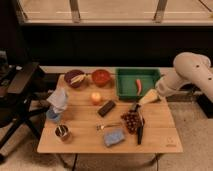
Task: Place eraser in table surface
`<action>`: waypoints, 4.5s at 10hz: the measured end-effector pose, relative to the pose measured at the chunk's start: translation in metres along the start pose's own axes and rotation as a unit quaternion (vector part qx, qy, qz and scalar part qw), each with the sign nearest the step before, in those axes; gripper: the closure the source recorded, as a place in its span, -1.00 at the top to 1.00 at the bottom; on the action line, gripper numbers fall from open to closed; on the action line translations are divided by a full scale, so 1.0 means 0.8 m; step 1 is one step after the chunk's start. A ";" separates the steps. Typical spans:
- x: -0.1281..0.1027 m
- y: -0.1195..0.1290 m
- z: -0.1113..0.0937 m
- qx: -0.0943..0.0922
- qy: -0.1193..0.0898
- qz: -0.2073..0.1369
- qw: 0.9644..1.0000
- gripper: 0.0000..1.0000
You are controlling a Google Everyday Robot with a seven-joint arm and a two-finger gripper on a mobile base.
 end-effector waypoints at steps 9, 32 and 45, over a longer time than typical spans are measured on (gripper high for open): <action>-0.076 0.068 0.075 0.024 -0.021 0.094 0.995 0.58; -0.177 0.080 0.289 0.047 0.076 0.174 0.981 0.58; -0.138 0.068 0.297 0.059 0.112 0.207 0.970 -0.96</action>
